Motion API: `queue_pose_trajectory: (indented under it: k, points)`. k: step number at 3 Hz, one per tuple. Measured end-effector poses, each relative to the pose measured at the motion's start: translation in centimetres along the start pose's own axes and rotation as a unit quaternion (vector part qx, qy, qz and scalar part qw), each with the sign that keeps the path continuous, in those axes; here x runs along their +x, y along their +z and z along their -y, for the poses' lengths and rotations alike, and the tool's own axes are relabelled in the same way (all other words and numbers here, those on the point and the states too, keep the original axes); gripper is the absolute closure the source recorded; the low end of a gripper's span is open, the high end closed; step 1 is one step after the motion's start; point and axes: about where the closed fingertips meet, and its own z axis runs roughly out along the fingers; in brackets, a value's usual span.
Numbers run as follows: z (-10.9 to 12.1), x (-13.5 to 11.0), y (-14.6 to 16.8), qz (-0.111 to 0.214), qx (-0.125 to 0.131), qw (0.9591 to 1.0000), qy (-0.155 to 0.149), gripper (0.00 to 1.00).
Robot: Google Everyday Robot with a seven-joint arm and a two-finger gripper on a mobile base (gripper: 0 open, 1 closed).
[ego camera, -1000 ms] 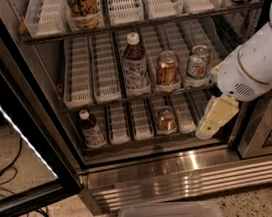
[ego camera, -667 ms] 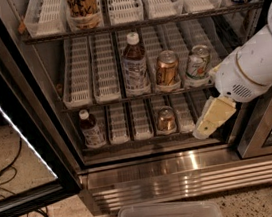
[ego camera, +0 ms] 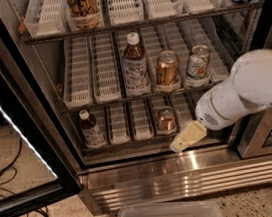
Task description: Pick orange can from bottom shelf of fridge
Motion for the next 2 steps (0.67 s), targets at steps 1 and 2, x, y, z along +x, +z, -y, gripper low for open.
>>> queue_pose_trajectory:
  k: [1,2]
  points:
    - [-0.94,1.54,3.69,0.007,0.03,0.9985,0.046,0.0]
    - [-0.16,0.7,3.93,0.035,0.048,0.995,0.08,0.0]
